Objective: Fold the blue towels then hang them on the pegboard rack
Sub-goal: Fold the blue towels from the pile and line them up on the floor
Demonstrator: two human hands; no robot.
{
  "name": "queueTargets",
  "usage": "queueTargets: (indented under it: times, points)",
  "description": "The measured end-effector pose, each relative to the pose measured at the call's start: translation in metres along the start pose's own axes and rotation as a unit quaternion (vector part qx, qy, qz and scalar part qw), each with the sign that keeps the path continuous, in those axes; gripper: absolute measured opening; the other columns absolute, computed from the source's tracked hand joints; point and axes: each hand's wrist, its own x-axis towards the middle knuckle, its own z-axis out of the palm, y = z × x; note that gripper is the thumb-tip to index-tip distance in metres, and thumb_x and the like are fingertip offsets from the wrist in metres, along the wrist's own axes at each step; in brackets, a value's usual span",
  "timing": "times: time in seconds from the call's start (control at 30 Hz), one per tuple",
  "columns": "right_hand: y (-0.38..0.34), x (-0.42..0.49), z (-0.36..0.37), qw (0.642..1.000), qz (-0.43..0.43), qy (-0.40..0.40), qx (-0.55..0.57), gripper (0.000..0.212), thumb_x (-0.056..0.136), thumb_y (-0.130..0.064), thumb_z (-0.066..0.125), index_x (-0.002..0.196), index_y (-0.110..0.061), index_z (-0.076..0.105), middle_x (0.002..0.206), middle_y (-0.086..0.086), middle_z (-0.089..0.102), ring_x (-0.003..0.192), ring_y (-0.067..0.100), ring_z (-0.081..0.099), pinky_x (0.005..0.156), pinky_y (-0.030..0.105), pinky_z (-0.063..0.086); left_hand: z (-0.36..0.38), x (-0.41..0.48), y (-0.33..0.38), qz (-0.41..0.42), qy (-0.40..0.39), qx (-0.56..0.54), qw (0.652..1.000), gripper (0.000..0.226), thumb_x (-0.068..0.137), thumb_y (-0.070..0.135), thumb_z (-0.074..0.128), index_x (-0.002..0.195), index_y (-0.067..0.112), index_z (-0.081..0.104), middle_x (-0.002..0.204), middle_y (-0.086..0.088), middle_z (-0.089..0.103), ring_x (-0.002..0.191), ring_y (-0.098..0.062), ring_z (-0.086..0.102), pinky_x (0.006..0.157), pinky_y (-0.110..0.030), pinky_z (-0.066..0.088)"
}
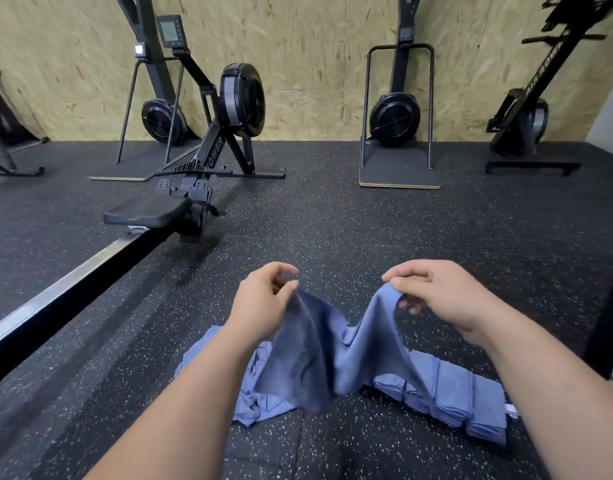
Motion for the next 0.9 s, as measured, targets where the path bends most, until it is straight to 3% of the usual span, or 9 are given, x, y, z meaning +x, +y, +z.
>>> queueTargets:
  times: [0.07, 0.2, 0.3, 0.43, 0.53, 0.7, 0.8, 0.9]
  points:
    - [-0.005, -0.002, 0.010, 0.999, 0.010, -0.045, 0.015, 0.022, 0.099, -0.004, 0.067, 0.105, -0.018, 0.082, 0.092, 0.005, 0.081, 0.081, 0.017, 0.072, 0.070, 0.034, 0.052, 0.007, -0.002, 0.004, 0.018, -0.018, -0.032, 0.999, 0.015, 0.097, 0.023, 0.075, 0.105, 0.035, 0.074, 0.085, 0.009, 0.070, 0.072, -0.005, 0.064, 0.070, -0.014, 0.048]
    - [-0.011, -0.006, 0.026, 0.993, -0.004, -0.120, -0.024, 0.041, 0.092, 0.006, 0.067, 0.116, -0.025, 0.078, 0.107, -0.005, 0.081, 0.093, 0.010, 0.070, 0.076, 0.031, 0.055, 0.018, -0.005, 0.012, 0.031, -0.054, -0.146, 0.987, 0.019, 0.094, 0.010, 0.078, 0.104, 0.027, 0.075, 0.085, 0.003, 0.075, 0.070, -0.012, 0.069, 0.076, -0.035, 0.060]
    - [-0.004, -0.002, 0.035, 0.990, -0.056, -0.066, -0.114, 0.026, 0.094, -0.007, 0.074, 0.105, -0.030, 0.080, 0.095, -0.009, 0.081, 0.088, 0.020, 0.075, 0.084, 0.043, 0.060, 0.025, -0.010, 0.022, 0.023, -0.070, -0.205, 0.976, 0.018, 0.093, 0.007, 0.080, 0.103, 0.021, 0.075, 0.088, -0.004, 0.078, 0.075, -0.015, 0.070, 0.079, -0.039, 0.063]
    - [-0.002, -0.001, 0.045, 0.969, -0.118, -0.004, -0.217, 0.009, 0.091, -0.030, 0.082, 0.088, -0.037, 0.078, 0.082, -0.009, 0.073, 0.068, 0.004, 0.064, 0.067, 0.023, 0.054, 0.031, -0.015, 0.030, 0.020, -0.091, -0.247, 0.965, 0.018, 0.093, 0.006, 0.080, 0.105, 0.019, 0.074, 0.092, -0.006, 0.080, 0.081, -0.020, 0.070, 0.090, -0.049, 0.062]
    - [0.002, -0.001, 0.049, 0.959, -0.131, 0.017, -0.251, 0.010, 0.089, -0.038, 0.082, 0.085, -0.036, 0.074, 0.085, -0.012, 0.068, 0.074, 0.001, 0.061, 0.065, 0.013, 0.041, 0.032, -0.021, 0.037, 0.036, -0.113, -0.245, 0.962, 0.018, 0.095, 0.006, 0.078, 0.107, 0.019, 0.074, 0.095, -0.004, 0.081, 0.083, -0.016, 0.069, 0.091, -0.047, 0.059]
    - [0.002, -0.002, 0.051, 0.966, -0.106, 0.029, -0.234, 0.015, 0.088, -0.042, 0.082, 0.084, -0.033, 0.070, 0.079, -0.015, 0.075, 0.075, 0.001, 0.067, 0.070, 0.024, 0.052, 0.032, -0.025, 0.042, 0.046, -0.126, -0.260, 0.956, 0.014, 0.098, 0.010, 0.074, 0.108, 0.019, 0.075, 0.096, -0.003, 0.081, 0.089, -0.014, 0.073, 0.092, -0.039, 0.059]
    - [0.000, -0.004, 0.053, 0.968, -0.103, 0.040, -0.226, 0.021, 0.088, -0.042, 0.082, 0.083, -0.029, 0.067, 0.074, -0.014, 0.074, 0.064, 0.003, 0.064, 0.062, 0.022, 0.046, 0.030, -0.027, 0.045, 0.046, -0.139, -0.280, 0.949, 0.012, 0.096, 0.015, 0.078, 0.108, 0.015, 0.076, 0.097, -0.007, 0.081, 0.086, -0.013, 0.070, 0.084, -0.028, 0.056]
    - [0.001, -0.004, 0.054, 0.973, -0.104, 0.034, -0.203, 0.023, 0.085, -0.035, 0.086, 0.083, -0.025, 0.065, 0.071, -0.014, 0.074, 0.060, 0.003, 0.061, 0.065, 0.028, 0.046, 0.031, -0.027, 0.043, 0.040, -0.151, -0.292, 0.944, 0.018, 0.091, 0.011, 0.084, 0.107, 0.014, 0.076, 0.099, -0.011, 0.080, 0.084, -0.016, 0.066, 0.083, -0.031, 0.056]
